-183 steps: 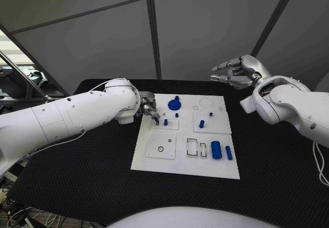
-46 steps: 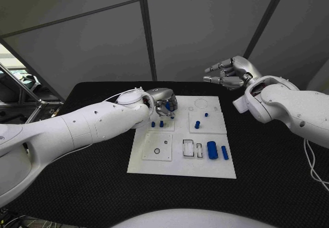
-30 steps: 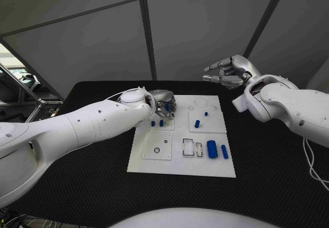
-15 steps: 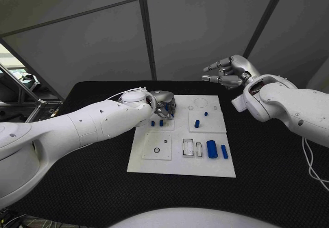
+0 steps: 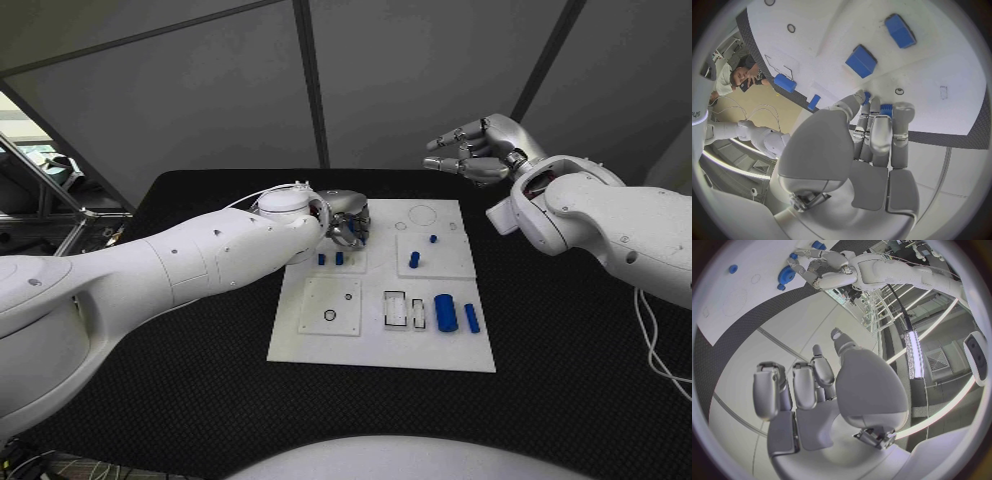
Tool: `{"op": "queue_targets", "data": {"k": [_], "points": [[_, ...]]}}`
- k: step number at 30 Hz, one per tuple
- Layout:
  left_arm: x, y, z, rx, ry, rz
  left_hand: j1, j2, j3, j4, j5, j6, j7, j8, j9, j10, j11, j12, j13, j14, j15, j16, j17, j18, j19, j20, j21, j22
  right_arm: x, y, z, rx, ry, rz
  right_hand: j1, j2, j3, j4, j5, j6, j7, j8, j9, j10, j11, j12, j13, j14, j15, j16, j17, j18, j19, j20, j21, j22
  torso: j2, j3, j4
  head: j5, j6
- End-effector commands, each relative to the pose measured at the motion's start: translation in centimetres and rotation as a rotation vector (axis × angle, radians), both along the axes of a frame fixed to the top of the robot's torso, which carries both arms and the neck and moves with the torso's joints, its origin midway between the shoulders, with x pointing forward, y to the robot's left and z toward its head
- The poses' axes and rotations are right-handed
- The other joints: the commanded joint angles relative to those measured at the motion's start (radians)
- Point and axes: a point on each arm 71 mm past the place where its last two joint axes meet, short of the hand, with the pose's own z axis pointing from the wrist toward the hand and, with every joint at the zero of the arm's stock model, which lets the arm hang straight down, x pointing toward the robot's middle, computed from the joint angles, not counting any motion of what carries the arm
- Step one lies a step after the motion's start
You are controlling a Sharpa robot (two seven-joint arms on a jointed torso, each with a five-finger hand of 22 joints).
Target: Assemble the parts on the task board
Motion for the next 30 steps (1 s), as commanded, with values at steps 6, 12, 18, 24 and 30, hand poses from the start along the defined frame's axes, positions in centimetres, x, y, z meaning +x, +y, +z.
{"op": "queue_targets", "data": {"k": [6,12,18,24,30], "points": [[-0.1,0.0,-0.3,0.004,0.008,-0.024,0.028,0.060,0.052,-0.024,0.010,0.057,-0.006,0.010,-0.009,0.060,-0.015,0.001,-0.017,0.020,-0.015,0.024,0.012,-0.067,0.032,-0.011,0.051,0.044,0.0,0.2,0.2,0.003,-0.005,0.012,-0.010,0.000,-0.002,-0.005,0.003,0.009,0.000,-0.004,-0.001,-0.004,-0.002,0.001,0.002,0.037,-0.007,-0.003,0.001,0.013,0.002,-0.004,-0.004,0.091,0.000,-0.0002,0.0006,-0.002,-0.001],[-0.1,0.1,0.0,-0.042,-0.018,-0.022,0.035,0.054,0.092,-0.064,0.016,0.077,-0.006,0.006,-0.019,0.089,-0.018,-0.004,-0.022,0.031,-0.021,0.032,0.014,-0.076,0.056,-0.020,0.095,0.081,0.0,0.3,0.2,0.004,-0.005,0.014,-0.010,0.000,-0.002,-0.005,0.003,0.009,0.000,-0.004,-0.001,-0.004,-0.002,0.001,0.002,0.037,-0.007,-0.003,0.001,0.013,0.002,-0.004,-0.004,0.091,-0.001,-0.0006,0.0009,-0.001,-0.001],[-0.4,0.7,0.7,-0.107,-0.049,-0.014,0.018,0.042,0.107,-0.076,0.017,0.075,-0.003,-0.003,-0.030,0.092,-0.016,-0.016,-0.028,0.034,-0.020,0.032,0.009,-0.079,0.065,-0.019,0.114,0.099,0.0,0.2,0.2,0.003,-0.005,0.012,-0.010,0.000,-0.001,-0.005,0.003,0.010,0.000,-0.004,-0.001,-0.003,-0.002,0.001,0.002,0.037,-0.007,-0.003,0.002,0.013,0.002,-0.004,-0.004,0.091,-0.002,-0.0004,0.0027,0.000,0.004],[-0.5,1.8,1.8,-0.156,-0.066,0.006,-0.018,0.027,0.117,-0.073,0.080,0.075,-0.001,-0.005,-0.042,0.096,-0.015,-0.030,-0.035,0.034,-0.018,0.028,-0.002,-0.079,0.062,-0.017,0.116,0.104,0.1,0.0,0.1,0.002,-0.006,0.008,-0.010,0.002,0.000,-0.006,0.004,0.011,0.000,-0.003,-0.001,-0.003,-0.002,0.003,0.003,0.038,-0.007,-0.002,0.003,0.013,0.002,-0.004,-0.004,0.091,-0.002,-0.0002,0.0021,0.001,0.007],[-0.7,3.0,2.7,-0.174,-0.070,0.024,-0.023,0.026,0.117,-0.072,0.081,0.078,-0.001,-0.004,-0.043,0.099,-0.015,-0.032,-0.036,0.034,-0.018,0.028,-0.003,-0.079,0.062,-0.017,0.117,0.106,0.1,-0.1,0.1,0.001,-0.005,0.005,-0.010,0.002,0.000,-0.006,0.004,0.011,0.000,-0.003,-0.001,-0.003,-0.002,0.003,0.003,0.038,-0.007,-0.002,0.003,0.013,0.002,-0.004,-0.004,0.091,0.000,-0.0008,0.0028,0.004,0.009]]}}
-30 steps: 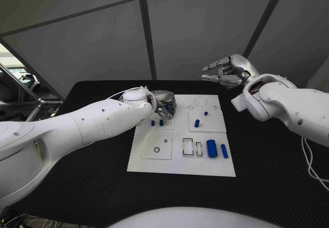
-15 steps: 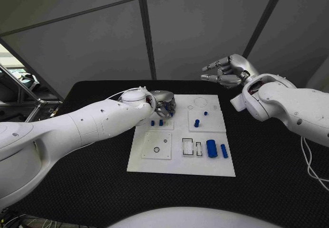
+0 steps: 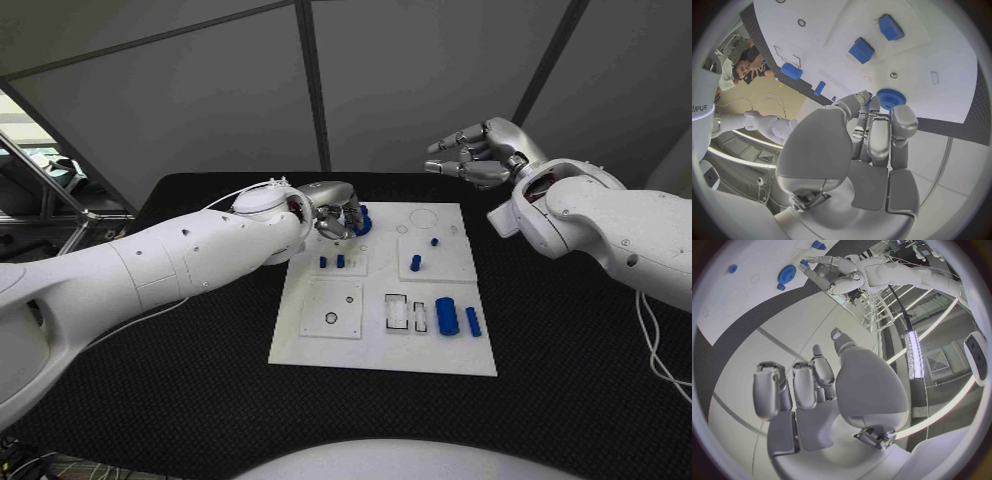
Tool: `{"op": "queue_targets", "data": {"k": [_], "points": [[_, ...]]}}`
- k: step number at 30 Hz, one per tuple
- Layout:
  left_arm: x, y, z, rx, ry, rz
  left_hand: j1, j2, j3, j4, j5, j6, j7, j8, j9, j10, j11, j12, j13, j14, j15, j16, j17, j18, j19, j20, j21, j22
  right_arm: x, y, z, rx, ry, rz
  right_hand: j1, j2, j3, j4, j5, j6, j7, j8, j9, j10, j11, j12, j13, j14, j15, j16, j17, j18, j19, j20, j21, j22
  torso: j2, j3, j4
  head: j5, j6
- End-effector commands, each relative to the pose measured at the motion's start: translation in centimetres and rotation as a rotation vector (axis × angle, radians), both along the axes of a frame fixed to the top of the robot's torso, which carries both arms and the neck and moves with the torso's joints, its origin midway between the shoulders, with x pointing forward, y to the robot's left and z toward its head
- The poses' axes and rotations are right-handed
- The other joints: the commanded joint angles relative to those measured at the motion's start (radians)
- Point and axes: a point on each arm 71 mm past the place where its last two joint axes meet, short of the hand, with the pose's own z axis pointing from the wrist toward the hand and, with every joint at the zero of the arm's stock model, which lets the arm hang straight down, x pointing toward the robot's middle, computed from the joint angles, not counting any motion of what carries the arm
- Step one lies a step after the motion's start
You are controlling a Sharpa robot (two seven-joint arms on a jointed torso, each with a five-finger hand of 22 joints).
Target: Assemble the parts on the task board
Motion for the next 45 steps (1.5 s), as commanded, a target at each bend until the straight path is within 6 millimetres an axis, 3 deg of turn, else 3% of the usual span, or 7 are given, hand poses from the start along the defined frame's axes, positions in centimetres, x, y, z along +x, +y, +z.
{"op": "queue_targets", "data": {"k": [1,15,19,22,24,30,45], "points": [[-0.1,0.3,0.5,-0.042,-0.009,0.010,-0.012,-0.004,0.005,0.002,0.003,0.004,0.006,-0.003,0.000,0.006,0.000,-0.006,-0.002,0.007,0.002,0.000,-0.002,-0.079,0.005,0.004,0.005,0.001,0.0,0.0,0.2,0.002,-0.006,0.008,-0.010,0.002,0.000,-0.006,0.004,0.007,0.003,-0.003,-0.001,-0.003,-0.002,0.003,0.001,0.037,-0.007,-0.002,0.001,0.013,0.002,-0.004,-0.004,0.091,0.002,-0.0007,-0.0006,0.002,0.002],[-0.5,4.5,0.7,-0.005,0.044,0.074,-0.037,-0.013,0.004,0.012,-0.028,0.006,0.004,-0.004,-0.009,0.008,-0.002,-0.017,-0.007,0.008,0.002,-0.001,-0.009,-0.078,0.001,0.005,-0.001,0.000,0.0,-0.2,0.2,0.000,-0.005,0.003,-0.010,0.002,0.000,-0.006,0.004,0.007,0.003,-0.003,-0.001,-0.003,-0.002,0.003,0.001,0.037,-0.007,-0.002,0.001,0.013,0.002,-0.004,-0.004,0.091,0.003,-0.0002,-0.0015,0.007,-0.001],[-0.5,4.5,0.4,-0.005,0.061,0.076,-0.038,-0.013,0.004,0.012,-0.036,0.007,0.003,-0.004,-0.011,0.009,-0.002,-0.019,-0.008,0.008,0.002,-0.001,-0.010,-0.077,0.001,0.005,-0.002,0.000,0.0,-0.2,0.1,0.001,-0.005,0.004,-0.010,0.002,0.000,-0.006,0.004,0.007,0.003,-0.003,-0.001,-0.003,-0.002,0.003,0.001,0.037,-0.007,-0.002,0.001,0.013,0.002,-0.004,-0.004,0.091,0.003,0.0001,-0.0033,0.011,-0.003],[-0.4,4.3,0.2,-0.005,0.068,0.080,-0.041,-0.012,0.006,0.015,-0.069,0.005,0.003,-0.004,-0.015,0.009,-0.002,-0.024,-0.010,0.007,0.002,-0.002,-0.013,-0.077,0.000,0.005,-0.006,-0.001,0.0,-0.2,0.1,0.001,-0.004,0.005,-0.010,0.002,0.000,-0.006,0.004,0.007,0.003,-0.003,-0.001,-0.003,-0.002,0.003,0.001,0.037,-0.007,-0.002,0.001,0.013,0.002,-0.004,-0.004,0.091,0.004,-0.0007,-0.0051,0.016,-0.004],[-0.4,4.2,0.0,-0.004,0.073,0.083,-0.041,-0.012,0.006,0.015,-0.077,0.005,0.003,-0.004,-0.017,0.009,-0.001,-0.025,-0.011,0.007,0.002,-0.003,-0.015,-0.077,0.000,0.006,-0.006,-0.002,0.0,-0.2,0.1,0.000,-0.004,0.004,-0.010,0.002,0.000,-0.006,0.004,0.007,0.003,-0.003,-0.001,-0.003,-0.002,0.003,0.001,0.037,-0.007,-0.002,0.001,0.013,0.002,-0.004,-0.004,0.091,0.003,-0.0012,-0.0035,0.013,-0.004],[-0.2,4.4,-0.4,0.008,0.089,0.098,-0.041,-0.012,0.007,0.015,-0.082,0.005,0.004,-0.004,-0.018,0.009,-0.001,-0.027,-0.011,0.006,0.002,-0.004,-0.018,-0.077,-0.001,0.006,-0.008,-0.002,0.0,-0.2,0.1,0.000,-0.003,0.004,-0.010,0.002,0.000,-0.006,0.004,0.007,0.003,-0.003,-0.001,-0.003,-0.002,0.003,0.001,0.037,-0.007,-0.002,0.001,0.013,0.002,-0.004,-0.004,0.091,0.002,0.0012,-0.0036,0.012,-0.006],[-0.3,3.6,-1.4,0.016,0.119,0.088,-0.040,-0.012,0.007,0.015,-0.086,0.005,0.004,-0.004,-0.018,0.009,-0.001,-0.027,-0.011,0.005,0.002,-0.005,-0.019,-0.077,-0.002,0.006,-0.010,-0.004,0.0,0.0,0.1,0.001,-0.003,0.008,-0.010,0.002,0.000,-0.006,0.004,0.007,0.003,-0.003,-0.001,-0.003,-0.002,0.003,0.001,0.037,-0.007,-0.002,0.001,0.013,0.002,-0.004,-0.004,0.091,0.002,0.0000,-0.0032,0.011,-0.009]]}}
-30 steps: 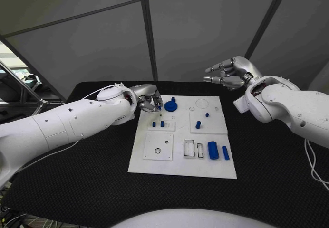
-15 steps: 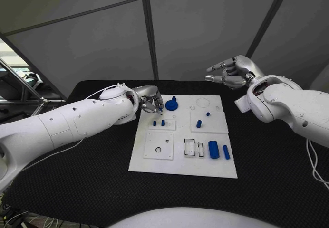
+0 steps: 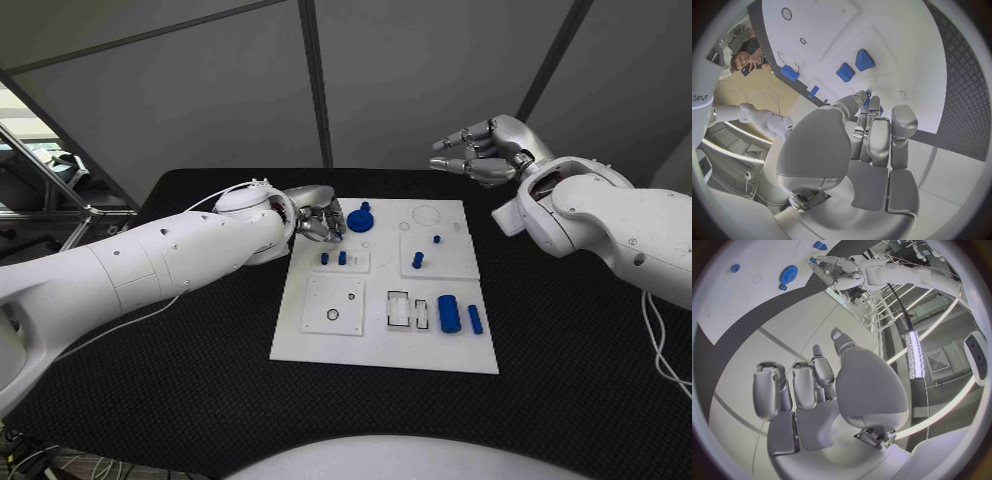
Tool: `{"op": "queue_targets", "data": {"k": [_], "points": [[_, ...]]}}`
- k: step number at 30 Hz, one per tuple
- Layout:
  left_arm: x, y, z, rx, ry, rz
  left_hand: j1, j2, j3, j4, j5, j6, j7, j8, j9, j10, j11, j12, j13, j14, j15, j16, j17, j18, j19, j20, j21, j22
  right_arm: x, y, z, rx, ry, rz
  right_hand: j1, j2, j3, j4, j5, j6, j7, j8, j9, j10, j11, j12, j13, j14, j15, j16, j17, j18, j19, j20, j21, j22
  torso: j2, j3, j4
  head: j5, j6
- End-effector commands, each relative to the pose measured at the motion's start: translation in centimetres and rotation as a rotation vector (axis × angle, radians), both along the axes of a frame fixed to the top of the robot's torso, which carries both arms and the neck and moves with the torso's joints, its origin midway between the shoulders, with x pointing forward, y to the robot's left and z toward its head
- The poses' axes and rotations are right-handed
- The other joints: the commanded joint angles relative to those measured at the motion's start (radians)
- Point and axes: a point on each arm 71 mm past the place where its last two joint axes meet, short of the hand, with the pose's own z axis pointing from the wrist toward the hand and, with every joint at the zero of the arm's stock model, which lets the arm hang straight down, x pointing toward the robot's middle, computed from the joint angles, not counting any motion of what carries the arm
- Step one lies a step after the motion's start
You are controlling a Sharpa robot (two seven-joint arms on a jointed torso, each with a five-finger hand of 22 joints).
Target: Assemble the parts on the task board
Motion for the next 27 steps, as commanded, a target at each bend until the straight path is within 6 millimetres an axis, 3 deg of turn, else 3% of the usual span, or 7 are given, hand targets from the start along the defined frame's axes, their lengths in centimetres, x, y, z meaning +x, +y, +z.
{"op": "queue_targets", "data": {"k": [1,27], "points": [[0.08,0.07,-0.18,0.005,0.018,0.006,-0.009,-0.004,0.001,0.003,-0.007,0.005,0.004,0.001,0.001,0.008,0.000,-0.004,-0.001,0.006,0.002,-0.005,-0.001,-0.077,-0.002,0.006,-0.001,-0.001,-0.01,0.10,0.16,0.003,-0.004,0.009,-0.010,0.002,0.000,-0.006,0.004,0.007,0.003,-0.003,-0.001,-0.003,-0.002,0.003,0.001,0.038,-0.007,-0.002,0.001,0.013,0.002,-0.004,-0.004,0.091,0.000,0.0002,0.0002,0.000,-0.001],[0.18,-0.52,-0.74,0.030,0.030,-0.004,-0.006,-0.007,0.001,0.000,-0.020,0.004,0.004,0.001,-0.003,0.009,0.001,-0.007,-0.002,0.003,0.002,-0.008,-0.006,-0.076,-0.005,0.006,-0.006,-0.004,-0.02,0.09,0.16,0.003,-0.005,0.009,-0.010,0.002,0.000,-0.006,0.004,0.007,0.003,-0.003,-0.001,-0.003,-0.002,0.003,0.001,0.038,-0.007,-0.002,0.001,0.013,0.002,-0.004,-0.004,0.091,0.000,-0.0001,0.0008,-0.004,-0.003]]}}
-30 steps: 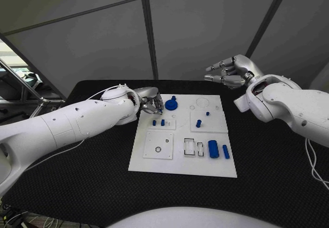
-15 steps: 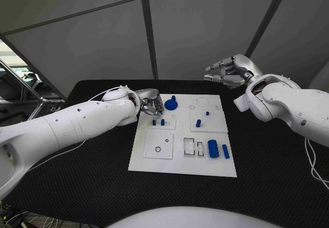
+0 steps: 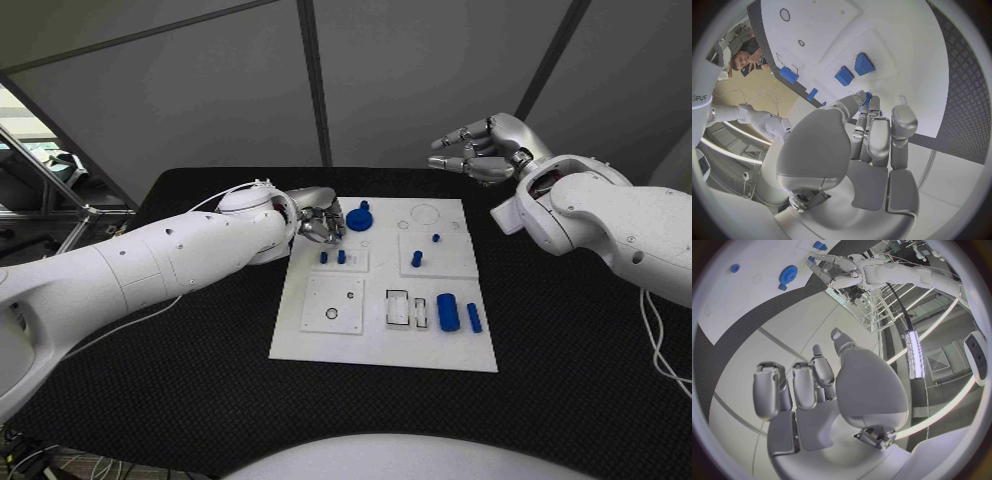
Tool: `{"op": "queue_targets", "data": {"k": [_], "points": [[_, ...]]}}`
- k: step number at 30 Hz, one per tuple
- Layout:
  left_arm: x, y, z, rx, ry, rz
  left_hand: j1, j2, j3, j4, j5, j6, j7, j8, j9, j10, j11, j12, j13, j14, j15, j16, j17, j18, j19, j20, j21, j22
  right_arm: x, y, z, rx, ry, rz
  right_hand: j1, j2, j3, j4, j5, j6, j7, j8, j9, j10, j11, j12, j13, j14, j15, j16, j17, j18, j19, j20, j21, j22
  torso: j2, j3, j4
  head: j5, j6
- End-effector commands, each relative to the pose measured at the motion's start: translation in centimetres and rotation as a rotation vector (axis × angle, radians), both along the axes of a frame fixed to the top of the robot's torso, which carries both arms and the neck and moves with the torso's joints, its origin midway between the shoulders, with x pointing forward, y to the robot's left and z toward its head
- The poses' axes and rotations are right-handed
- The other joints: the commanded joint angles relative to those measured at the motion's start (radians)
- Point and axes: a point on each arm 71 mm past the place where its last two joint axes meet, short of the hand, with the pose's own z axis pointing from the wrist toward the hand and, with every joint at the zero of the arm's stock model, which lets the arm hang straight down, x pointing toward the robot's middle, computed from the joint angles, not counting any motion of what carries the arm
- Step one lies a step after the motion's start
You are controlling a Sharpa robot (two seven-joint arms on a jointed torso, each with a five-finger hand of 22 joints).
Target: Assemble the parts on the task board
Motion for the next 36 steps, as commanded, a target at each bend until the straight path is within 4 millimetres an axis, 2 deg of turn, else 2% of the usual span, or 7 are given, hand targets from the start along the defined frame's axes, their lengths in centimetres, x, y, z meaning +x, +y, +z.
{"op": "queue_targets", "data": {"k": [1,5,15,25,27,30,36], "points": [[0.0,-0.1,-0.2,0.018,0.011,-0.003,-0.006,-0.008,0.001,0.000,-0.005,0.003,0.004,0.003,-0.002,0.009,0.001,-0.007,-0.002,0.003,0.003,-0.004,-0.002,-0.076,-0.005,0.006,-0.007,-0.002,0.0,0.1,0.2,0.003,-0.005,0.009,-0.010,0.002,0.000,-0.006,0.004,0.007,0.003,-0.003,-0.001,-0.003,-0.002,0.003,0.001,0.038,-0.007,-0.002,0.001,0.013,0.002,-0.004,-0.004,0.091,0.000,-0.0002,-0.0002,0.000,0.000],[0.0,-0.1,-0.3,0.027,0.022,0.003,-0.014,-0.017,-0.001,0.003,-0.012,-0.012,0.008,-0.001,-0.010,0.000,0.005,-0.016,-0.005,0.000,0.006,-0.008,-0.009,-0.075,-0.008,0.008,-0.013,-0.005,0.0,0.1,0.2,0.003,-0.005,0.007,-0.010,0.002,0.000,-0.006,0.004,0.007,0.003,-0.003,-0.001,-0.003,-0.002,0.003,0.001,0.038,-0.007,-0.002,0.001,0.013,0.002,-0.004,-0.004,0.091,0.000,0.0000,-0.0006,-0.001,0.000],[0.0,0.4,-0.3,0.030,0.015,0.022,-0.024,-0.050,0.014,0.014,-0.016,-0.142,0.016,-0.002,-0.067,-0.035,0.016,-0.046,-0.021,-0.007,0.017,-0.016,-0.031,-0.072,-0.014,0.017,-0.034,-0.015,0.1,-0.2,0.1,-0.001,0.001,0.001,-0.011,0.002,0.000,-0.010,0.003,0.009,0.003,-0.003,-0.001,-0.008,-0.002,-0.008,-0.009,0.035,-0.008,-0.010,-0.011,0.016,-0.004,-0.004,-0.013,0.079,0.000,-0.0003,0.0008,-0.002,0.001],[0.0,0.7,-0.1,0.021,-0.002,0.027,-0.024,-0.063,0.017,0.021,-0.016,-0.192,0.011,-0.002,-0.096,-0.044,0.019,-0.054,-0.028,-0.010,0.018,-0.019,-0.040,-0.071,-0.013,0.020,-0.041,-0.018,0.2,-0.4,0.0,-0.018,0.007,-0.003,-0.012,0.000,0.003,-0.020,0.004,0.008,0.002,-0.004,-0.001,-0.056,-0.003,-0.101,-0.091,0.026,-0.008,-0.039,-0.045,0.025,-0.025,-0.005,-0.041,0.043,0.000,-0.0005,0.0004,-0.001,0.003],[0.0,0.7,-0.1,0.020,-0.004,0.028,-0.024,-0.065,0.016,0.022,-0.016,-0.201,0.009,-0.002,-0.102,-0.044,0.019,-0.055,-0.029,-0.010,0.018,-0.019,-0.042,-0.071,-0.013,0.020,-0.043,-0.019,0.2,-0.4,-0.1,-0.030,0.013,-0.002,-0.013,0.002,0.006,-0.024,0.004,0.008,0.002,-0.004,-0.002,-0.091,-0.003,-0.176,-0.157,0.024,-0.009,-0.047,-0.053,0.027,-0.030,-0.005,-0.049,0.034,-0.001,-0.0006,0.0006,-0.001,0.003],[0.0,0.8,-0.1,0.019,-0.006,0.030,-0.024,-0.069,0.012,0.026,-0.017,-0.226,0.002,-0.002,-0.115,-0.046,0.020,-0.056,-0.031,-0.011,0.018,-0.020,-0.046,-0.071,-0.012,0.020,-0.045,-0.019,0.2,-0.4,-0.3,-0.056,0.025,-0.002,-0.015,0.004,0.018,-0.030,0.001,0.008,0.003,-0.004,-0.002,-0.213,-0.003,-0.460,-0.404,0.017,-0.009,-0.078,-0.087,0.035,-0.046,-0.008,-0.077,0.002,-0.001,-0.0006,0.0010,-0.001,0.003],[0.0,1.5,0.1,0.018,-0.013,0.044,-0.022,-0.073,0.004,0.031,-0.017,-0.248,-0.002,0.000,-0.128,-0.051,0.022,-0.060,-0.034,-0.015,0.019,-0.027,-0.059,-0.069,-0.018,0.021,-0.058,-0.027,0.5,-0.8,-1.0,-0.220,0.058,0.006,0.029,-0.002,0.097,-0.070,-0.001,0.050,0.009,0.004,0.004,-0.290,0.008,-0.737,-0.632,0.007,-0.002,-0.153,-0.178,0.035,-0.040,-0.006,-0.088,-0.005,-0.001,-0.0007,0.0004,-0.002,0.007]]}}
